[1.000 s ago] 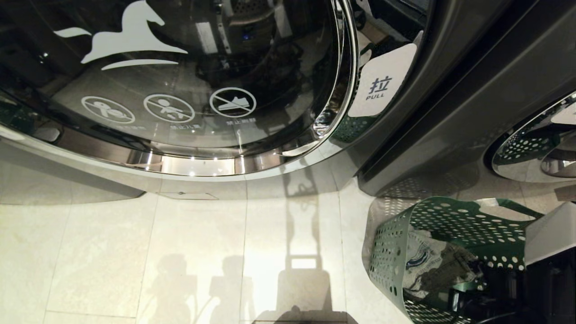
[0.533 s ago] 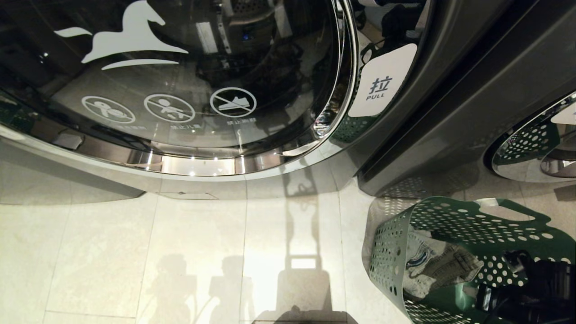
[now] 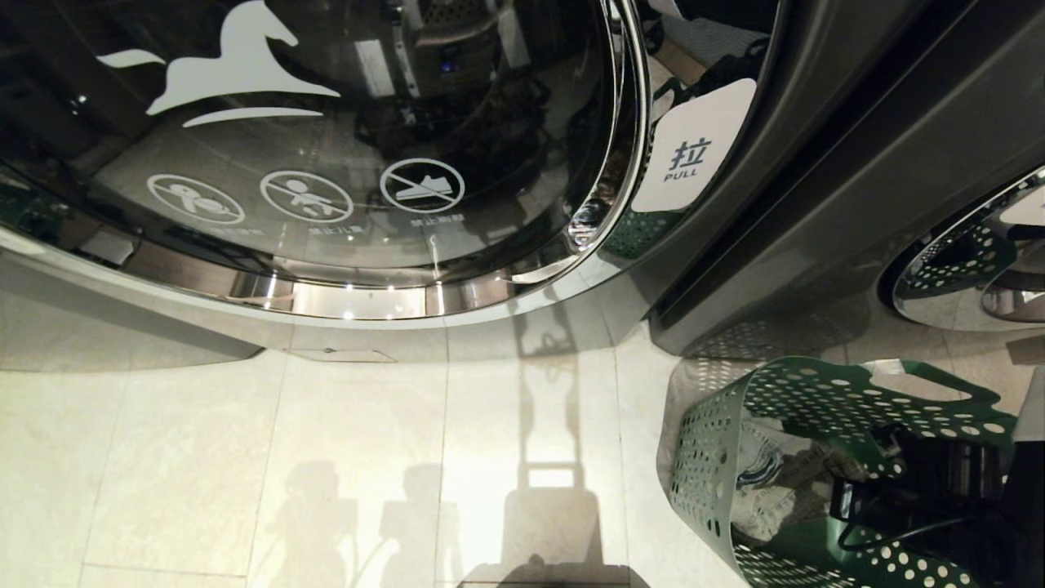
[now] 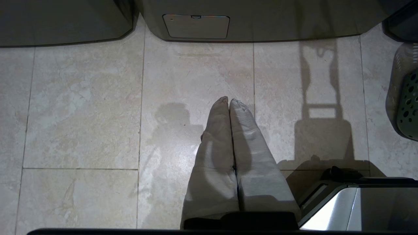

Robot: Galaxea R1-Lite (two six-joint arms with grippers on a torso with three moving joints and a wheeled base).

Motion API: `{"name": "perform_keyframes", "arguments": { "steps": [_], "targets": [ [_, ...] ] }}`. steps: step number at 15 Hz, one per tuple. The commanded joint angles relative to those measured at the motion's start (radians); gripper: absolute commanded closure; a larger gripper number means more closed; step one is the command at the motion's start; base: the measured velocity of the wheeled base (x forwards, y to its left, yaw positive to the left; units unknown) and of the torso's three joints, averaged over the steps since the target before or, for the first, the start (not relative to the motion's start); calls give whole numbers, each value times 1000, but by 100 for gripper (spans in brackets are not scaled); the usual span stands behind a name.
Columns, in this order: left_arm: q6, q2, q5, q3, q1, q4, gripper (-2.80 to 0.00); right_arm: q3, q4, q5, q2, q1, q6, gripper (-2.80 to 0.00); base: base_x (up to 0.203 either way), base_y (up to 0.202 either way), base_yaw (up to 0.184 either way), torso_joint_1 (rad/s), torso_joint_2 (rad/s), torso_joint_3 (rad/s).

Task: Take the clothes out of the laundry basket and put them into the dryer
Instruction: Take the clothes out of the basket

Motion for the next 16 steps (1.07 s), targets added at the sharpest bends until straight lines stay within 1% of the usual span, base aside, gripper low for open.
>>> {"name": "perform_keyframes", "arguments": {
  "steps": [1, 2, 4, 6, 7, 10, 12, 14, 16],
  "targets": [
    [0, 0, 0, 2, 0, 0, 0, -33, 53, 11, -10, 3, 1, 0, 0, 0, 0, 0, 0, 0],
    [0, 1, 0, 2, 0, 0, 0, -46, 89, 27, -22, 17, 2, 0, 0, 0, 0, 0, 0, 0],
    [0, 0, 1, 2, 0, 0, 0, -71, 152, 28, -53, 73, 4, 0, 0, 0, 0, 0, 0, 0],
    [0, 0, 2, 2, 0, 0, 0, -97, 297, 26, -120, 118, 1, 0, 0, 0, 0, 0, 0, 0],
    [0, 1, 1, 2, 0, 0, 0, -140, 363, 25, -137, 133, 1, -280, 0, 0, 0, 0, 0, 0],
    [1, 1, 0, 2, 0, 0, 0, -314, 517, 21, -166, 169, 6, -280, 0, 0, 0, 0, 0, 0],
    [0, 0, 0, 2, 0, 0, 0, -422, 626, -18, -167, 198, 8, -280, 0, 0, 0, 0, 0, 0],
    [0, 0, 0, 2, 0, 0, 0, -477, 663, -41, -128, 220, 11, -280, 0, 0, 0, 0, 0, 0],
    [0, 0, 0, 2, 0, 0, 0, -481, 659, -64, -98, 238, 18, -280, 0, 0, 0, 0, 0, 0]
  ]
}}
